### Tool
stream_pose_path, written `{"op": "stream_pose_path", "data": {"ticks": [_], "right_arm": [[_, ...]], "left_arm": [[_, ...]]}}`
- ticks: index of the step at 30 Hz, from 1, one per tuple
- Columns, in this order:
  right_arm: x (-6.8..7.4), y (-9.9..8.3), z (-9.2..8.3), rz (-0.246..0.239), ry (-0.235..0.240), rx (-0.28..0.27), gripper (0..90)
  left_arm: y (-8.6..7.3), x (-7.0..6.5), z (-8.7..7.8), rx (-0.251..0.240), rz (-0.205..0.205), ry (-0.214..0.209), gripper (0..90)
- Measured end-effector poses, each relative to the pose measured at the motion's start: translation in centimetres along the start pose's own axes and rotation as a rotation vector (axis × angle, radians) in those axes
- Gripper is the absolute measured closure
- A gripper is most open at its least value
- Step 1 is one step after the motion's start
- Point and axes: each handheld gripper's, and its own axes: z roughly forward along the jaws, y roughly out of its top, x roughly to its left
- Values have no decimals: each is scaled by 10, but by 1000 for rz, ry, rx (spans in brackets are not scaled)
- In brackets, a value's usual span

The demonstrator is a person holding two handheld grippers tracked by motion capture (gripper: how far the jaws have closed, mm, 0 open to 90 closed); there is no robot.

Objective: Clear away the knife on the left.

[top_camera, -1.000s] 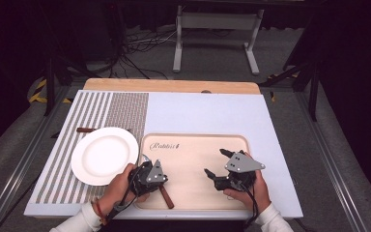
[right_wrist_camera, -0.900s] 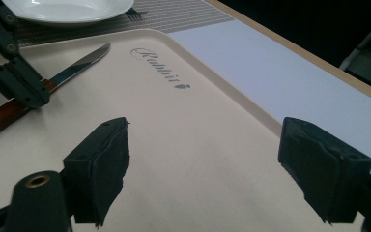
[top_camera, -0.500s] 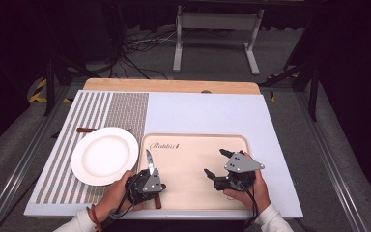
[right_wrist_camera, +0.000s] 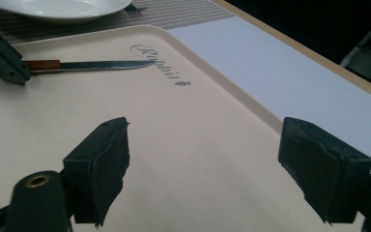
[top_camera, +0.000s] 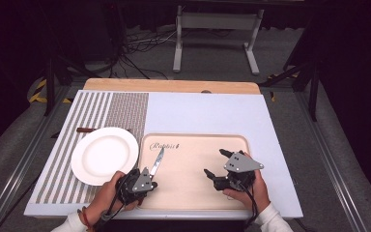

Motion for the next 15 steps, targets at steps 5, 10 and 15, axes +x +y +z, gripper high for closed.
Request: {"op": "stream_pose_path", "data": {"ticks": [5, 10, 15], "right_arm": [[1, 1, -1, -1, -1, -5, 196], [1, 1, 0, -2, -2, -5, 196], [1, 1, -1, 0, -7, -5, 195]], "left_arm": [[1, 0, 0, 23, -43, 51, 891], [0, 1, -1, 21, -44, 43, 888], [-1, 2, -2, 15, -36, 49, 877]]}}
